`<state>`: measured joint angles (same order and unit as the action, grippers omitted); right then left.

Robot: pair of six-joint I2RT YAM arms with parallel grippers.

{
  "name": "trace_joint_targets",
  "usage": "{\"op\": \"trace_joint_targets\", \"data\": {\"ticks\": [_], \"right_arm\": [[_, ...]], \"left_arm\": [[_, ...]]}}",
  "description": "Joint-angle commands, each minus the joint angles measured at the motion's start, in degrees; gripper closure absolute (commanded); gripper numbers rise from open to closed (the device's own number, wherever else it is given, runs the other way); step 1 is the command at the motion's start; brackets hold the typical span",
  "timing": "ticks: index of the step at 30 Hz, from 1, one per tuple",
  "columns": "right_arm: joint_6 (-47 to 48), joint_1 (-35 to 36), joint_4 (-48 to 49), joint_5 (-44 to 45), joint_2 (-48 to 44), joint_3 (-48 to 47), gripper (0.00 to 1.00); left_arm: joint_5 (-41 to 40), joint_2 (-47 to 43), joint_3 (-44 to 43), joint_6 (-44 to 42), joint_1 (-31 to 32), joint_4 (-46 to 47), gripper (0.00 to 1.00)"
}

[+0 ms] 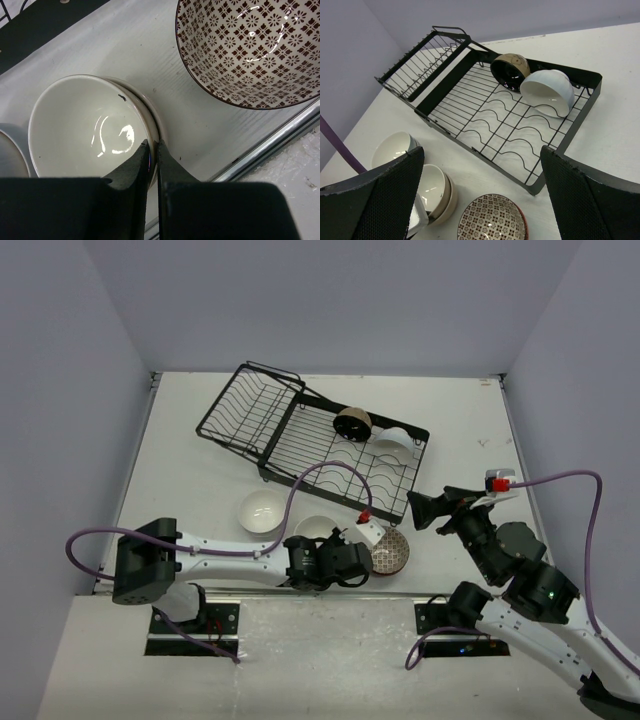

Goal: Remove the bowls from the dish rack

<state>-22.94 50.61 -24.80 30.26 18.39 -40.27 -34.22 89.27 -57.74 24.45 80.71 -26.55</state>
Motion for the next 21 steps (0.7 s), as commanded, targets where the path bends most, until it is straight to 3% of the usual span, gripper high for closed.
{"op": "trace_joint_targets", "data": {"ticks": [1, 8, 16, 20, 21], "right_arm": [[0.0, 0.02, 1.77, -0.64, 0.68, -0.33, 0.02], [0.09, 0.02, 1.59, -0.38, 0.59, -0.42, 0.02], [0.26, -0.07, 1.5, -0.47, 1.29, -0.6, 0.02], [0.35, 0.02, 1.86, -1.08, 3.05, -1.03, 0.01], [0.26, 0.02, 1.94, -1.17, 4.18, -1.21, 0.01]], "left_arm": [[-2.87, 0.46, -3.61, -0.01, 0.15, -1.4, 0.9], [-2.61, 0.11, -4.84, 0.43, 0.15, -2.63, 0.69], [-3.14, -3.31, -7.21, 2.27, 0.24, -5.36, 0.53], [-4.97, -8.4, -8.88, 5.34, 0.15, -6.49, 0.24], [-7.16, -9.98, -10.89, 7.87, -0.46, -8.94, 0.23]]}}
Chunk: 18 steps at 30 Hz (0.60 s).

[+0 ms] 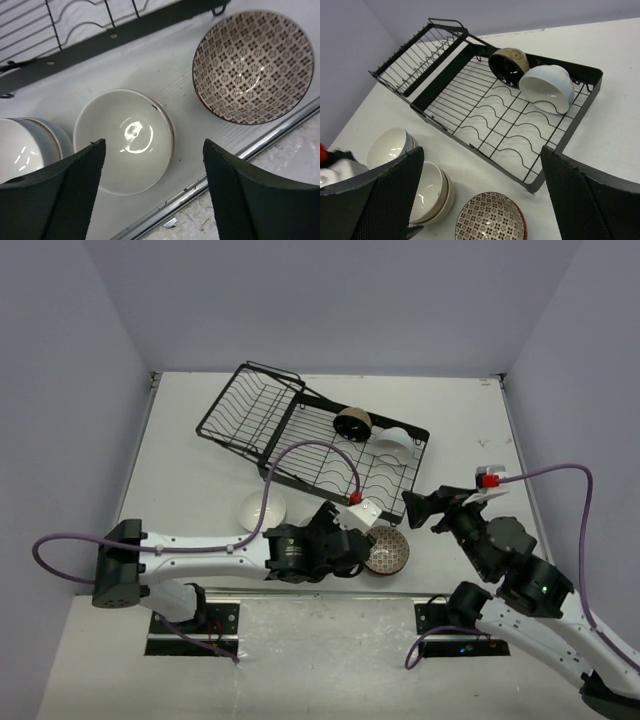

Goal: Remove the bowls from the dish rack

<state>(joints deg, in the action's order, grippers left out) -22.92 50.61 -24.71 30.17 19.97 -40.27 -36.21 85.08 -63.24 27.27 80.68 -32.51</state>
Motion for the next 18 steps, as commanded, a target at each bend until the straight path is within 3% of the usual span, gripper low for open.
{"op": "trace_joint_targets", "data": {"ticks": [1, 4, 6, 7, 10, 14, 18], "right_arm": [[0.07, 0.02, 1.94, -1.43, 3.32, -1.39, 0.01], [0.07, 0.02, 3.17, -3.01, 6.65, -1.83, 0.01], [-0.11, 0.02, 3.79, -3.28, 10.07, -2.7, 0.01], [-0.46, 0.02, 3.62, -2.23, 11.14, -3.66, 0.01], [-3.09, 0.01, 3.09, 0.93, 12.99, -4.55, 0.01], [-5.38, 0.02, 3.0, 4.36, 11.85, -4.64, 0.01], [-6.96, 0.02, 0.28, 5.94, 9.57, -4.47, 0.01]], "left_arm": [[-6.32, -6.41, -6.62, 6.21, -0.88, -4.21, 0.21], [-10.81, -9.83, -8.56, 9.64, -3.6, -5.81, 0.0], [-8.46, -12.56, -8.21, 10.53, -10.17, -3.36, 0.0], [-4.0, -13.87, -7.25, 10.18, -16.37, 0.13, 0.0], [6.37, -14.68, -4.7, 9.21, -25.46, 8.23, 0.0], [25.34, -6.98, -7.75, 15.5, -39.78, 18.26, 0.0], [31.72, 2.09, -13.65, 25.45, -45.26, 21.79, 0.0]]}}
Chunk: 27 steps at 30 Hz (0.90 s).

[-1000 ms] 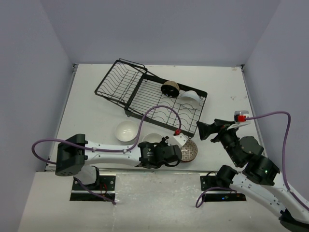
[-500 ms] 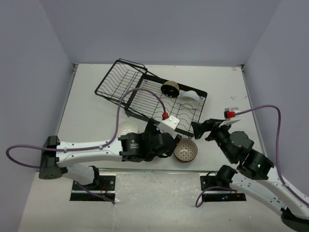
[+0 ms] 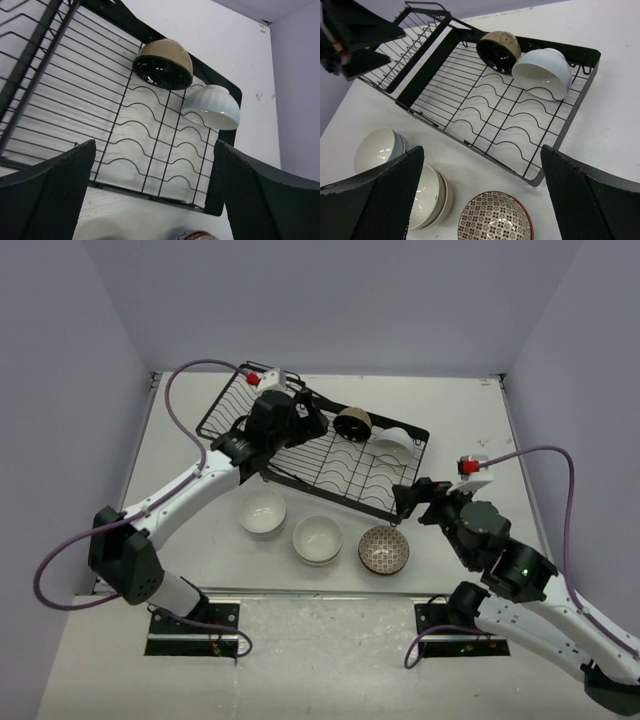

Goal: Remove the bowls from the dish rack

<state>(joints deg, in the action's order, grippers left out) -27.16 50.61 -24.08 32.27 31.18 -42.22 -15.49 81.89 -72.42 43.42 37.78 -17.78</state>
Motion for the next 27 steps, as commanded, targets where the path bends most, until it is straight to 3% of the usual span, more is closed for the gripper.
{"op": "trace_joint_targets", "data": {"ticks": [1, 7, 11, 18, 24, 27], "right_arm": [[-2.9, 0.02, -1.32, 4.37, -2.17, -2.0, 0.01], [-4.22, 0.02, -1.85, 7.89, -8.58, 0.99, 0.01], [-3.61, 0.02, -1.94, 7.11, -9.82, 1.0, 0.01], [-3.43, 0.02, -3.61, 5.52, -10.08, 1.17, 0.01], [-2.38, 0.02, -3.35, 5.96, -11.76, 2.14, 0.01], [-1.76, 0.02, -3.43, 6.22, -12.46, 2.23, 0.01]], "left_arm": [[10.39, 6.69, -5.79, 11.4, -2.62, 6.8, 0.0], [8.1, 15.13, -5.8, 30.29, -2.71, 13.64, 0.0], [8.54, 22.24, -5.01, 39.18, -2.71, 24.51, 0.0], [7.75, 31.3, -6.41, 43.42, -2.8, 38.51, 0.0], [6.96, 38.17, -11.78, 45.43, -2.89, 39.05, 0.02], [6.08, 40.01, -11.69, 47.28, -3.06, 41.41, 0.1]]}}
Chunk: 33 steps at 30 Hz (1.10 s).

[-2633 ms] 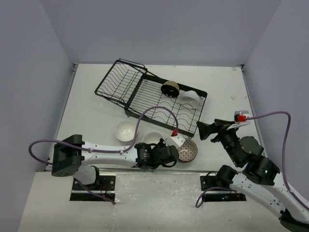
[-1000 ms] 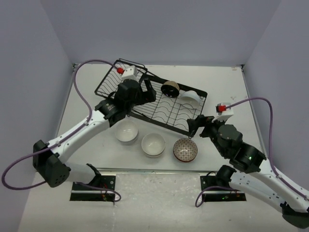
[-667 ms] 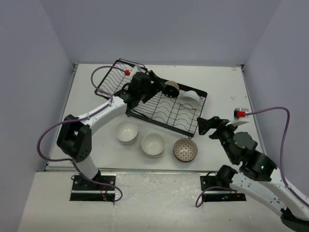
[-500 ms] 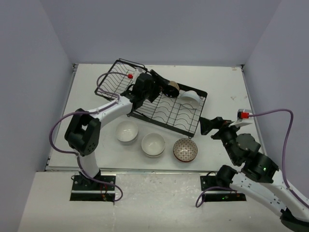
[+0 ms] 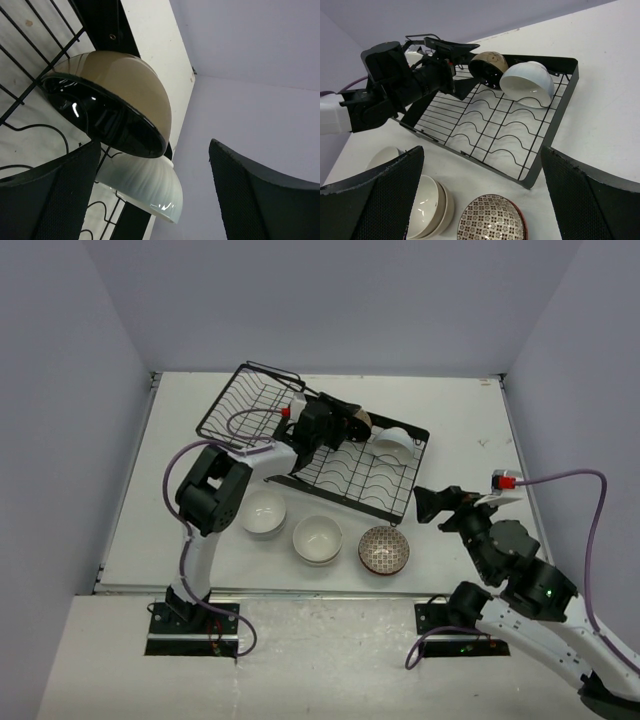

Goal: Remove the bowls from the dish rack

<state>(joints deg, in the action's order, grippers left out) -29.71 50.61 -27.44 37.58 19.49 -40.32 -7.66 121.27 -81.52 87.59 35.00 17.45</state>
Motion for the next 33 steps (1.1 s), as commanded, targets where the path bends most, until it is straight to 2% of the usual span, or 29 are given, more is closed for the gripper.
{"op": "trace_joint_targets", "data": {"ticks": [1, 5, 9, 10, 12, 20, 21, 24, 29, 31, 33], "right_arm": [[0.89, 0.02, -0.07, 0.91, -0.94, 0.32, 0.01], [1.5, 0.02, -0.07, 1.0, -1.91, 0.59, 0.01], [1.77, 0.02, -0.07, 0.91, -2.61, 0.76, 0.01], [1.85, 0.02, 0.02, 0.74, -2.61, 0.85, 0.01], [1.94, 0.01, 0.19, 0.56, -2.7, 0.94, 0.01], [2.82, 0.02, 0.81, -0.4, -3.14, 1.29, 0.01], [2.82, 0.02, 0.81, -0.49, -3.14, 1.29, 0.01], [2.99, 0.02, 0.81, -0.67, -3.49, 1.38, 0.01], [3.26, 0.02, 1.07, -0.84, -4.1, 1.55, 0.01], [3.26, 0.02, 1.25, -0.84, -4.19, 1.56, 0.01], [3.26, 0.02, 1.25, -0.93, -4.19, 1.64, 0.01]], "left_arm": [[-1.74, 1.68, -2.6, 3.72, -0.37, 6.8, 0.13], [-2.01, 3.79, -3.21, 5.13, -0.38, 10.75, 0.23], [-3.32, 5.2, -4.61, 4.96, -0.11, 11.38, 0.45], [-3.93, 5.64, -4.88, 4.96, 0.15, 11.2, 0.54], [-4.12, 6.08, -4.97, 5.57, 0.07, 11.29, 0.6], [-4.47, 8.63, -5.94, 6.71, 0.07, 13.83, 0.74], [-4.47, 8.8, -5.76, 6.89, 0.15, 14.27, 0.8], [-4.56, 9.16, -5.67, 6.89, 0.07, 14.36, 0.9], [-4.64, 8.8, -3.74, 6.89, 0.15, 15.51, 0.91], [-4.56, 8.54, -3.13, 6.89, 0.15, 14.55, 1.0], [-4.21, 8.45, -3.04, 6.89, 0.15, 13.75, 1.0]]}}
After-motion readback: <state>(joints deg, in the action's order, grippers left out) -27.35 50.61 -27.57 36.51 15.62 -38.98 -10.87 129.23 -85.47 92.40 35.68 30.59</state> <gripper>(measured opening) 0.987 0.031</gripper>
